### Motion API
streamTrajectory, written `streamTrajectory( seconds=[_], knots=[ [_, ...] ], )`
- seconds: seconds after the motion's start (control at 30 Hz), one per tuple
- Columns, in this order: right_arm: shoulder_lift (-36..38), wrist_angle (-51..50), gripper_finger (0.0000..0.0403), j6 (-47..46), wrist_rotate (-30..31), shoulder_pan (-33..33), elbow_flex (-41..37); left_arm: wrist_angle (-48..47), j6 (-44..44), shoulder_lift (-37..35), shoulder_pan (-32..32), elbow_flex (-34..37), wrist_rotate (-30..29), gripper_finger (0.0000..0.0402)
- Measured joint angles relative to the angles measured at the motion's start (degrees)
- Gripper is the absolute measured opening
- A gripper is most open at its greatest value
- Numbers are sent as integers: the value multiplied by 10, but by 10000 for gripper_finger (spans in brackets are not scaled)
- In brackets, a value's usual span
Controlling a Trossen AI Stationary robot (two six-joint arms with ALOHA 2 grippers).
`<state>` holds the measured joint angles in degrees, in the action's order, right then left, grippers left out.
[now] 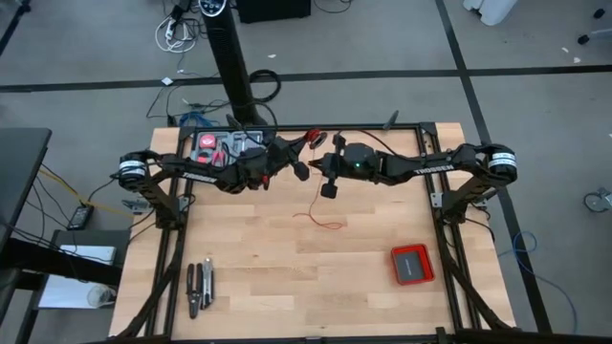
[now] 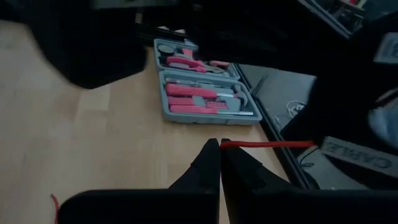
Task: Coil cords
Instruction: Coil the red wire onto the spool
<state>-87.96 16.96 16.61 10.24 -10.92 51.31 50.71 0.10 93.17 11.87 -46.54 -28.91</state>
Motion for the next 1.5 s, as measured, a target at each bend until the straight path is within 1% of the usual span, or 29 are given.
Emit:
streamTrajectory(
  seconds=[0.17,0.27,0.37,0.5,0.7,0.77,0.9,1.03,1.17,1.3,1.43,1.5],
  knots=[
    [0,-4,2,23,-38,0,0,-20,-18,0,9,0,1,0],
    [4,-19,2,38,-48,-2,-1,-35,-15,0,10,0,3,0],
    [11,-36,2,40,-77,-10,-1,-45,25,0,10,0,20,0],
    [26,-45,1,40,-86,-15,-1,-48,71,0,10,0,44,0],
    [42,-51,1,39,-102,-17,-1,-59,74,1,11,0,64,0],
    [42,-51,1,35,-103,-17,-1,-60,73,3,12,0,72,0],
    [37,-36,1,10,-104,-19,0,-53,58,33,11,-13,74,0],
    [37,-34,1,9,-103,-19,0,-56,41,62,11,-38,111,0],
    [40,-46,1,13,-77,-19,0,-60,46,67,8,-42,119,0],
    [71,-77,1,19,-53,-23,0,-89,58,63,8,-42,116,0],
    [107,-119,1,20,-50,-35,0,-119,74,53,9,-42,107,0],
    [117,-137,2,20,-51,-43,0,-117,79,49,9,-42,106,0]
  ],
)
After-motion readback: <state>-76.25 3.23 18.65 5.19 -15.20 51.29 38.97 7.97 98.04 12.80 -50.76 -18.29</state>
